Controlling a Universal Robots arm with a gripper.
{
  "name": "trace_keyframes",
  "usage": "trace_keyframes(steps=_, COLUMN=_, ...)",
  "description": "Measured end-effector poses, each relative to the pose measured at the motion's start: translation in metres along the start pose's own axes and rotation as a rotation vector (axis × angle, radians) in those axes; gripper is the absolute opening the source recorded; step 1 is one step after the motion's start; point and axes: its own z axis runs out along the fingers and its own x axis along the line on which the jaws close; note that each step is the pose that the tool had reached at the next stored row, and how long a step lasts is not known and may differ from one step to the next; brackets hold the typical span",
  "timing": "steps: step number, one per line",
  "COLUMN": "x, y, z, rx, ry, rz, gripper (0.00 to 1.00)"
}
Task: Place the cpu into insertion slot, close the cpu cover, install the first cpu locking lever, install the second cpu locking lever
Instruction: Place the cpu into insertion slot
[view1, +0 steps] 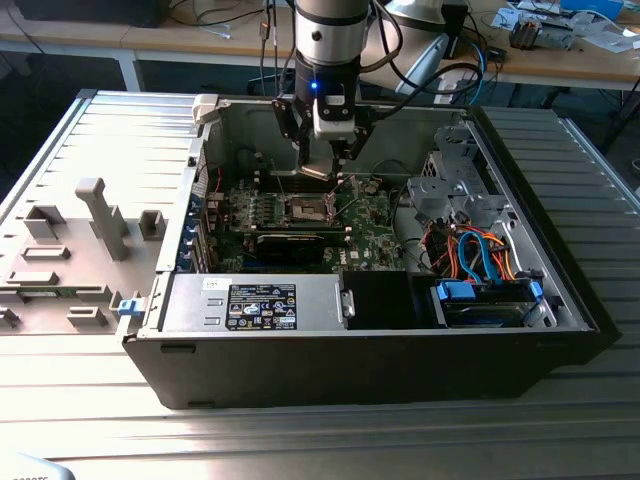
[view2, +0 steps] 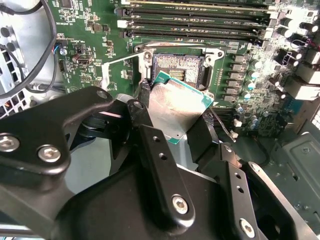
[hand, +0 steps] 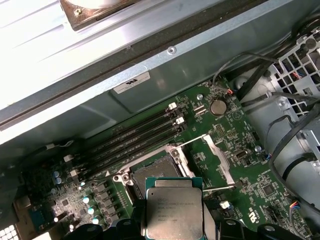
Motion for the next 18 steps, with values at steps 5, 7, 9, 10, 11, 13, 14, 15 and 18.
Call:
trace_keyframes(steps=5, x=0.0, y=0.0, z=0.0002, rx=0.0002, ry=-0.0006, rz=0.006, gripper=0.54)
trace_keyframes(steps=7, x=0.0, y=0.0, z=0.0002, rx=0.0002, ry=-0.0008, rz=0.008, gripper=0.54)
trace_keyframes(steps=9, x=0.0, y=0.0, z=0.0003, rx=0.0002, ry=-0.0009, rz=0.01, gripper=0.54)
trace_keyframes(steps=10, x=0.0, y=0.0, z=0.0003, rx=0.0002, ry=-0.001, rz=0.011, gripper=0.54)
trace_keyframes(steps=11, x=0.0, y=0.0, z=0.0003, rx=0.0002, ry=-0.0011, rz=0.012, gripper=0.54)
trace_keyframes(steps=13, x=0.0, y=0.0, z=0.0004, rx=0.0002, ry=-0.0013, rz=0.014, gripper=0.54)
trace_keyframes(steps=14, x=0.0, y=0.0, z=0.0004, rx=0.0002, ry=-0.0014, rz=0.015, gripper=0.54)
trace_keyframes(steps=15, x=0.0, y=0.0, z=0.0005, rx=0.0003, ry=-0.0015, rz=0.017, gripper=0.54)
trace_keyframes(steps=18, x=0.0, y=0.0, z=0.0006, rx=0.0004, ry=-0.0018, rz=0.019, gripper=0.54)
